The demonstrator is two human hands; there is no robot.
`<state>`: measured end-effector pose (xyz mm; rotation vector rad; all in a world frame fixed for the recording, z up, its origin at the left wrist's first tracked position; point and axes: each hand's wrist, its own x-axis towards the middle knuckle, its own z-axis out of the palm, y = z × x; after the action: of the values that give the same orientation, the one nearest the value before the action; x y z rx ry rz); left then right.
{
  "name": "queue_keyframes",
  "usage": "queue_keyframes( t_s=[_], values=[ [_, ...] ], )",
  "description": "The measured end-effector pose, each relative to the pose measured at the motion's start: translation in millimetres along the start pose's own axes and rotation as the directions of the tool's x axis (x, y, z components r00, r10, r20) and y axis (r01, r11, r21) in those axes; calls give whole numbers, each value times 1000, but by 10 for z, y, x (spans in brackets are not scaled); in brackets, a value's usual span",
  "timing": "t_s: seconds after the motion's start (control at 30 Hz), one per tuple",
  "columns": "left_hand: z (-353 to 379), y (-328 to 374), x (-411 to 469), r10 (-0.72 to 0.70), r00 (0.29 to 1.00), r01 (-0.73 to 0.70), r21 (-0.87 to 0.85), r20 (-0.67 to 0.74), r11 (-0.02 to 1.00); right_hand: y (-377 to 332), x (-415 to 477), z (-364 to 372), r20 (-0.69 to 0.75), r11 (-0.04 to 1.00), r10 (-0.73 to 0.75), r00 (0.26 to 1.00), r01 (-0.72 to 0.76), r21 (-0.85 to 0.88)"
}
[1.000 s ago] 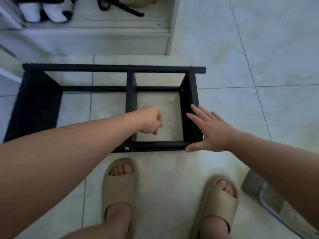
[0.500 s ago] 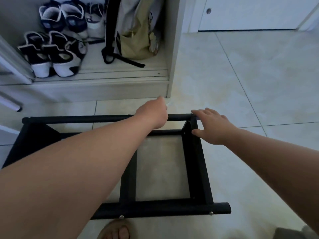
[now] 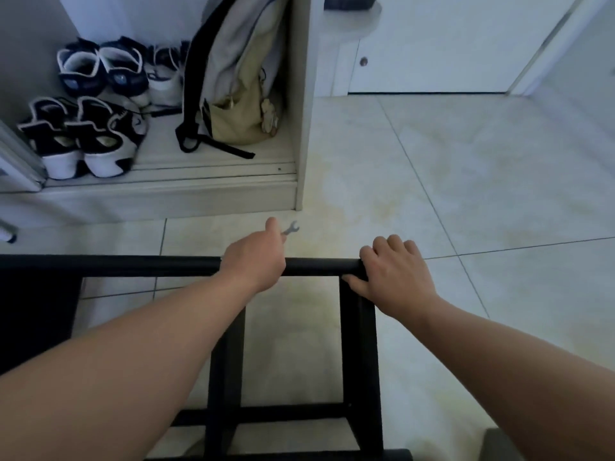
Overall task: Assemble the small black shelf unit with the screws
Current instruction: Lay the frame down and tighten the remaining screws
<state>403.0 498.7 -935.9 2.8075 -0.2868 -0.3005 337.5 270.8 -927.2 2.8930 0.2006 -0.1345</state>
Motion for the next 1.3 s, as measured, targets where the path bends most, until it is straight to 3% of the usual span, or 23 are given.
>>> queue_keyframes(
  t_s=[0.17, 0.33, 0.43, 0.67, 0.87, 1.3],
  values=[
    [-549, 306, -722, 92, 996, -92, 2, 10, 996, 27, -779, -683, -10, 971, 80, 997, -76, 226],
    [-767, 469, -1498, 32, 967, -55, 83, 254, 995, -177, -1687, -982, 131, 928, 43, 990, -88, 362],
    [-786, 538, -1887, -17, 946, -12, 85, 324, 996, -380, -2170, -914, 120, 911, 36, 992, -82, 404],
    [-301, 484, -2874, -17, 993, 15, 20, 113, 1000, -760, -3090, -614, 63, 916, 138, 988, -152, 371],
    [-30, 350, -3357, 35, 990, -41, 42, 134, 998, -1033, -3617, -390, 81, 899, 148, 986, -168, 404],
    [133, 367, -3991, 37, 972, -62, 100, 231, 993, -1172, -4297, -433, 363, 864, 7, 932, -188, 467]
  ],
)
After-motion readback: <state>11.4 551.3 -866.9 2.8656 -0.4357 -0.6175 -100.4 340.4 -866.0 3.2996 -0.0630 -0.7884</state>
